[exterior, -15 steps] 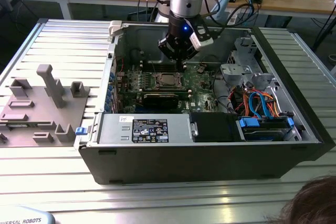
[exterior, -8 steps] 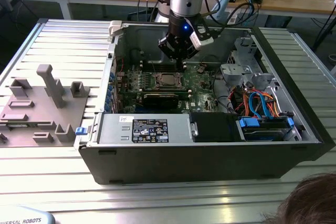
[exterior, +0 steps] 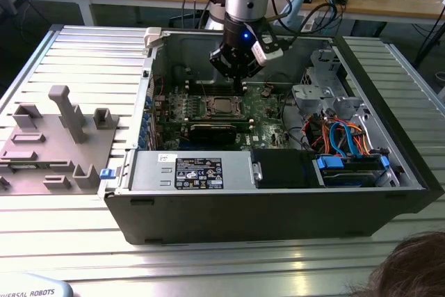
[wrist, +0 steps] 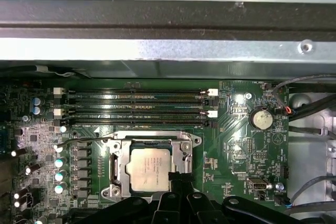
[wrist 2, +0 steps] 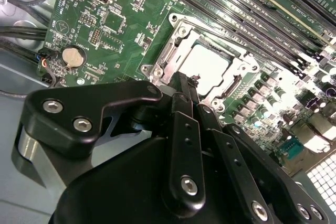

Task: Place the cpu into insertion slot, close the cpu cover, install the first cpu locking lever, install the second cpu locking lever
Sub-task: 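Install the first cpu locking lever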

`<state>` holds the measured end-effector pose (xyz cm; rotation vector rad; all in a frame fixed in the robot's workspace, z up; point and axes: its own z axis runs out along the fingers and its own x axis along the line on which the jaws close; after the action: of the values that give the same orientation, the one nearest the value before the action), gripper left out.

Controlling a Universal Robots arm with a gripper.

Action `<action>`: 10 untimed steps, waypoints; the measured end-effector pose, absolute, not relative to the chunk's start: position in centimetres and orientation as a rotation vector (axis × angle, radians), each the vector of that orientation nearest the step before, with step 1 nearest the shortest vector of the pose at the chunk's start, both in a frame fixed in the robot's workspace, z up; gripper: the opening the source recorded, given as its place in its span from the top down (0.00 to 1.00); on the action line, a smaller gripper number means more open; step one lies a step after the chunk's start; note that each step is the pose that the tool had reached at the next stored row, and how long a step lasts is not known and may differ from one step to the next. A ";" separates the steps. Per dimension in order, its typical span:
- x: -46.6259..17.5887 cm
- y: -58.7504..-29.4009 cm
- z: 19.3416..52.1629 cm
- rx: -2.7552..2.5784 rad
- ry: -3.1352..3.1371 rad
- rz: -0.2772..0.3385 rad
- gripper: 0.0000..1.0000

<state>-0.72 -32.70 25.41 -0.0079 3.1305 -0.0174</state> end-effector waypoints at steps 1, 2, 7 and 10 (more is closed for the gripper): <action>-0.7 -32.7 25.4 -0.008 3.130 -0.017 0.89; -0.7 -32.7 25.4 -0.008 3.130 -0.017 0.89; -0.7 -32.7 25.5 -0.008 3.130 -0.017 0.89; -0.7 -32.7 25.5 -0.008 3.130 -0.017 0.89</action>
<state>-0.72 -32.70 25.46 -0.0082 3.1305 -0.0174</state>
